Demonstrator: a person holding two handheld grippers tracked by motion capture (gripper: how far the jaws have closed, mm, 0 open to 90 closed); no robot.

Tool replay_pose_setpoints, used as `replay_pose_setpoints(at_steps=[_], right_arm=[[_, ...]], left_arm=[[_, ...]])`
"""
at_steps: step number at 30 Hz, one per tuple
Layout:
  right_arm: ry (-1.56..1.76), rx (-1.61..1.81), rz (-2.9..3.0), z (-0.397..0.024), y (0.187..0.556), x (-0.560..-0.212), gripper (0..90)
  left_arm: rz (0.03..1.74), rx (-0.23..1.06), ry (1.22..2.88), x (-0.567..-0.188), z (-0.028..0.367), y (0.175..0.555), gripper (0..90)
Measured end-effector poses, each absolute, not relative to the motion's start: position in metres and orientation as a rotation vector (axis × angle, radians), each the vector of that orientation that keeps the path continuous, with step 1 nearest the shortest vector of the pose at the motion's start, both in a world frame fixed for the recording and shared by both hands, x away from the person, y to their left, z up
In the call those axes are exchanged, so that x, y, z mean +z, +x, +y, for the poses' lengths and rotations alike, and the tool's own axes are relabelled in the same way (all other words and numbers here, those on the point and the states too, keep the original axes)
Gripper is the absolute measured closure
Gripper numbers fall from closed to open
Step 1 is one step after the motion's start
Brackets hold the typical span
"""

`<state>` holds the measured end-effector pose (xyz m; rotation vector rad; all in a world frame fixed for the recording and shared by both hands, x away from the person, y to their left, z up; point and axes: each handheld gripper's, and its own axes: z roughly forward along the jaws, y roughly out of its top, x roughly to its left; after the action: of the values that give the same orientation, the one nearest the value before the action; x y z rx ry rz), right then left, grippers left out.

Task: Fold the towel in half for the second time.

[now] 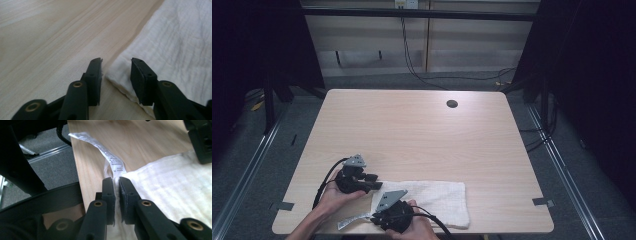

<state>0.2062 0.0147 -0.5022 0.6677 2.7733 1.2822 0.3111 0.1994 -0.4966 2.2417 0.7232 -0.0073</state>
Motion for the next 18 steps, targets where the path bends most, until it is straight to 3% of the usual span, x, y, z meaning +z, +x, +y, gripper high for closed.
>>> replay_pose_setpoints(at_steps=[8,18], right_arm=[[0.708,1.307,2.789,0.012,0.21,-0.501,84.8],[0.742,1.409,2.763,0.003,0.215,-0.487,84.8]], left_arm=[[0.696,-0.038,2.26,-0.497,0.195,0.307,83.4],[0.755,-0.084,2.163,-0.489,0.204,0.312,85.8]])
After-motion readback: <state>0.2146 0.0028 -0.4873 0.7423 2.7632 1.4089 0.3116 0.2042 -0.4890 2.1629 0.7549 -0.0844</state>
